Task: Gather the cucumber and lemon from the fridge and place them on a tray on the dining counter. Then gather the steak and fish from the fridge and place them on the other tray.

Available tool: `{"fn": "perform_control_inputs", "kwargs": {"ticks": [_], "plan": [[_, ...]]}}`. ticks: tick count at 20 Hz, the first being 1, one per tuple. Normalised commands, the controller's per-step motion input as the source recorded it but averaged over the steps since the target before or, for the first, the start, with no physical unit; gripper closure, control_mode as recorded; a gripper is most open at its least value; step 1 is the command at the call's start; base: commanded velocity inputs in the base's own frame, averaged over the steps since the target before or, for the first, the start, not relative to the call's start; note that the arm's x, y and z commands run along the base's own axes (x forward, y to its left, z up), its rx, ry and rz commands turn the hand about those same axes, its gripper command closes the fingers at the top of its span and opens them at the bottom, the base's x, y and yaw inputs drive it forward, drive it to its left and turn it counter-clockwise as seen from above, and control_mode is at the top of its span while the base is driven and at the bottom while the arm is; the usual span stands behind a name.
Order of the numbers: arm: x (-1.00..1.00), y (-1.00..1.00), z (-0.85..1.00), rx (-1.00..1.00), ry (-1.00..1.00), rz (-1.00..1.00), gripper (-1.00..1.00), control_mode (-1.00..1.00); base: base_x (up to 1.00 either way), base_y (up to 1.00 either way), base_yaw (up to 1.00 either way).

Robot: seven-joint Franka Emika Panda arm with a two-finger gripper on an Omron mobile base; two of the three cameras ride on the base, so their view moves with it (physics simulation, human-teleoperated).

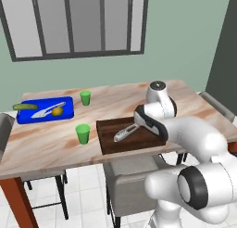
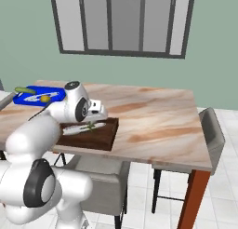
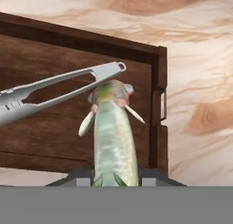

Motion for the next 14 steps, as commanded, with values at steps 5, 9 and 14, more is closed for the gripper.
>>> {"fn": "perform_control_inputs", "kwargs": {"ticks": [5, 9, 14], "plan": [[0.26, 0.00, -0.40, 0.00, 0.00, -0.02, 1.00, -1.00, 0.00, 0.00, 0.00], [0.22, 0.00, -0.41, 0.00, 0.00, 0.00, 1.00, -1.00, 0.00, 0.00, 0.00], [0.20, 0.00, -0.34, 0.00, 0.00, 0.00, 1.00, -1.00, 0.00, 0.00, 0.00]]}}
